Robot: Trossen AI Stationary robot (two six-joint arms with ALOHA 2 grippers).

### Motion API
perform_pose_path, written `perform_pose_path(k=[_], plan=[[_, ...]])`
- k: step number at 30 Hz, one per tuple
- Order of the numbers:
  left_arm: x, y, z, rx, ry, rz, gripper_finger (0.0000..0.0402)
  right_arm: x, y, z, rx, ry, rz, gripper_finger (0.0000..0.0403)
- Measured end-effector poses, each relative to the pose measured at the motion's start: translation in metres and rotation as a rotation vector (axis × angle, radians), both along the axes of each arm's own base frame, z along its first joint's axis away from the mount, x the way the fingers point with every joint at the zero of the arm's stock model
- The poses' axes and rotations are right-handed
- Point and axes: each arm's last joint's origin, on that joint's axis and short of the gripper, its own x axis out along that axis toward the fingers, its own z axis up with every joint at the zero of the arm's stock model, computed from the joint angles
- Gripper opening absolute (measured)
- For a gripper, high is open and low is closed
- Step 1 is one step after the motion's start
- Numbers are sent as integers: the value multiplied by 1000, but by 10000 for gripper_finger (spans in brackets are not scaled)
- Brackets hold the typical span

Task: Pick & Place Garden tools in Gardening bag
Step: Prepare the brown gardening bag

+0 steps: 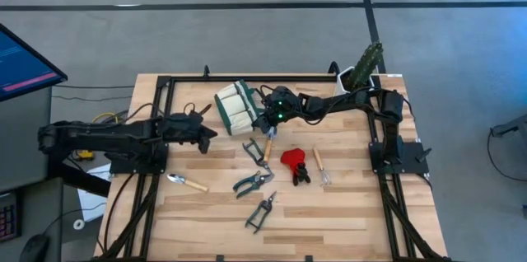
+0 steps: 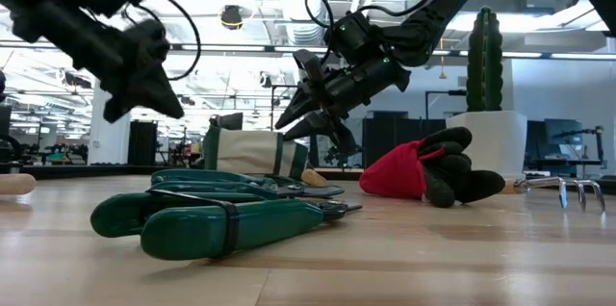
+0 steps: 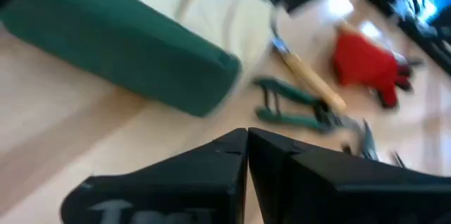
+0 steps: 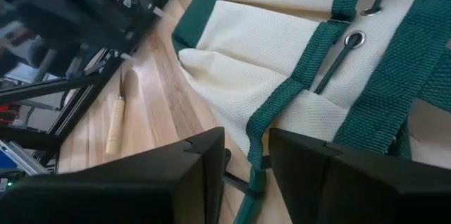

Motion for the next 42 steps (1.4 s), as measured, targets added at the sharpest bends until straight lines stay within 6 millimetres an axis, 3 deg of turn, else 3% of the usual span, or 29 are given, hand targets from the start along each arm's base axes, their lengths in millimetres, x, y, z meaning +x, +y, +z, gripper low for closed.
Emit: perform_pose_path(k=[7, 12, 18, 28, 39, 42], plan=[[8, 22, -10, 61, 7, 203, 2, 2, 8, 0, 10, -3, 13, 104], [13, 32, -27, -3, 82, 206, 2, 4, 11, 2, 11, -22, 18, 104], [29, 43, -30, 12, -36, 186, 2, 5, 10, 3, 18, -36, 10, 104], [41, 45, -51, -85, -33, 113, 2, 5, 10, 3, 17, -37, 10, 104], [50, 45, -45, -74, -90, 90, 2, 5, 10, 3, 17, -36, 8, 103], [50, 45, -45, -71, -90, 82, 2, 5, 9, 3, 16, -36, 6, 86]])
